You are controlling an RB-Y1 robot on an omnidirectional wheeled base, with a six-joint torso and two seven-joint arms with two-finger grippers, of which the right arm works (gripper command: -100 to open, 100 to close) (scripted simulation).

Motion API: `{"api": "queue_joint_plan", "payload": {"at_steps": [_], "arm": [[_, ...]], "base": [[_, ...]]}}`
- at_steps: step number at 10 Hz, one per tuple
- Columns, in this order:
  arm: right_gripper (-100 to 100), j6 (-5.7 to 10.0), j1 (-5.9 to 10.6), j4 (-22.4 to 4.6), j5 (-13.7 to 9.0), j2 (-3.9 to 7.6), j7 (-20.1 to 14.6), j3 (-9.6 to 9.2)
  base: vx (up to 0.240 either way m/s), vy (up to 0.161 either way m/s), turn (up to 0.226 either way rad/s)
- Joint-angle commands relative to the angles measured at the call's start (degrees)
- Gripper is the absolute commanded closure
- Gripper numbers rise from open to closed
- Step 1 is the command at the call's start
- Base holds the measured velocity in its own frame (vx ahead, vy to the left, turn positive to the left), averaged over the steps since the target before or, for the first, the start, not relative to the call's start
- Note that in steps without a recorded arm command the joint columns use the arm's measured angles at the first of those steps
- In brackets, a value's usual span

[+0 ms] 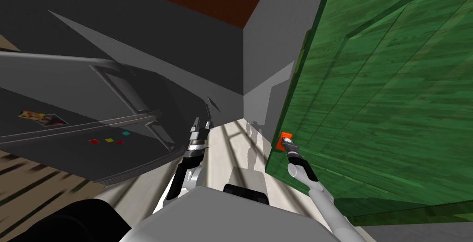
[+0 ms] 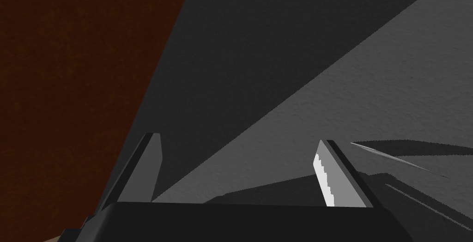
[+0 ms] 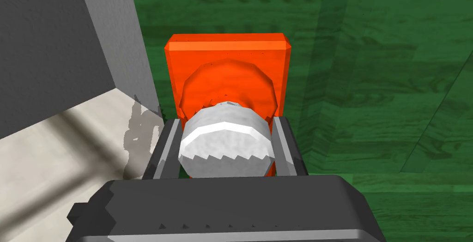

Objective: Pull the door open

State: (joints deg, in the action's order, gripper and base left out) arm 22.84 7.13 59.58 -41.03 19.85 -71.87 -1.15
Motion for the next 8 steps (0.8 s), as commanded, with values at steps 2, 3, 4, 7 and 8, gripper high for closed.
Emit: {"api": "queue_joint_plan", "payload": {"at_steps": [2, 3, 4, 7, 8], "arm": [[100, 0.11, -0.45, 0.83, 0.13, 0.63, -0.98, -1.33], [100, 0.18, -0.65, 1.14, 0.18, 1.01, -1.48, -1.96], [100, 0.25, -0.85, 1.47, 0.23, 1.41, -2.00, -2.63], [100, 0.48, -1.44, 2.43, 0.38, 2.57, -3.52, -4.59], [100, 0.54, -1.61, 2.69, 0.42, 2.89, -3.94, -5.14]], "base": [[-0.181, -0.046, 0.083], [-0.185, -0.050, 0.096], [-0.211, -0.047, 0.096], [-0.210, -0.058, 0.101], [-0.201, -0.069, 0.092]]}}
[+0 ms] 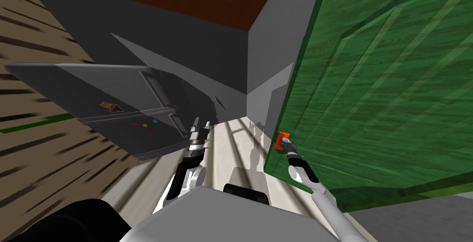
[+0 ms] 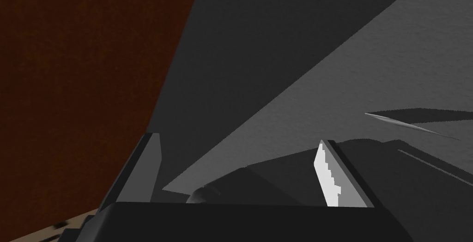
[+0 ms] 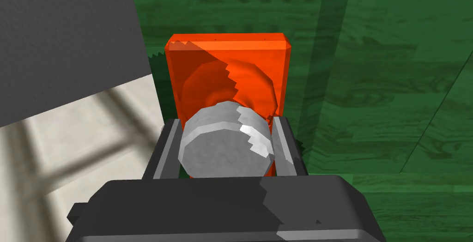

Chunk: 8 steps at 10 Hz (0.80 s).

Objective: Pull the door open

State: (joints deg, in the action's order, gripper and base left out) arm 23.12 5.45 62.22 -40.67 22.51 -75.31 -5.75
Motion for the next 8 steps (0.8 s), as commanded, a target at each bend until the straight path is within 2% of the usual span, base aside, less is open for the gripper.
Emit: {"api": "queue_joint_plan", "payload": {"at_steps": [1, 2, 3, 4, 8], "arm": [[100, 0.30, -0.06, 0.27, 0.09, 0.49, -0.85, -0.99], [100, 0.36, -0.22, 0.52, 0.13, 0.80, -1.25, -1.50], [100, 0.17, -0.13, 0.21, 0.12, 0.53, -0.86, -1.21], [100, 0.37, -0.61, 0.71, 0.27, 1.26, -1.83, -2.38], [100, 0.94, -1.43, 2.00, 0.53, 2.99, -3.81, -4.59]], "base": [[-0.179, -0.074, 0.069], [-0.166, -0.051, 0.068], [-0.072, -0.018, 0.026], [-0.125, -0.041, 0.091], [-0.188, -0.052, 0.096]]}}
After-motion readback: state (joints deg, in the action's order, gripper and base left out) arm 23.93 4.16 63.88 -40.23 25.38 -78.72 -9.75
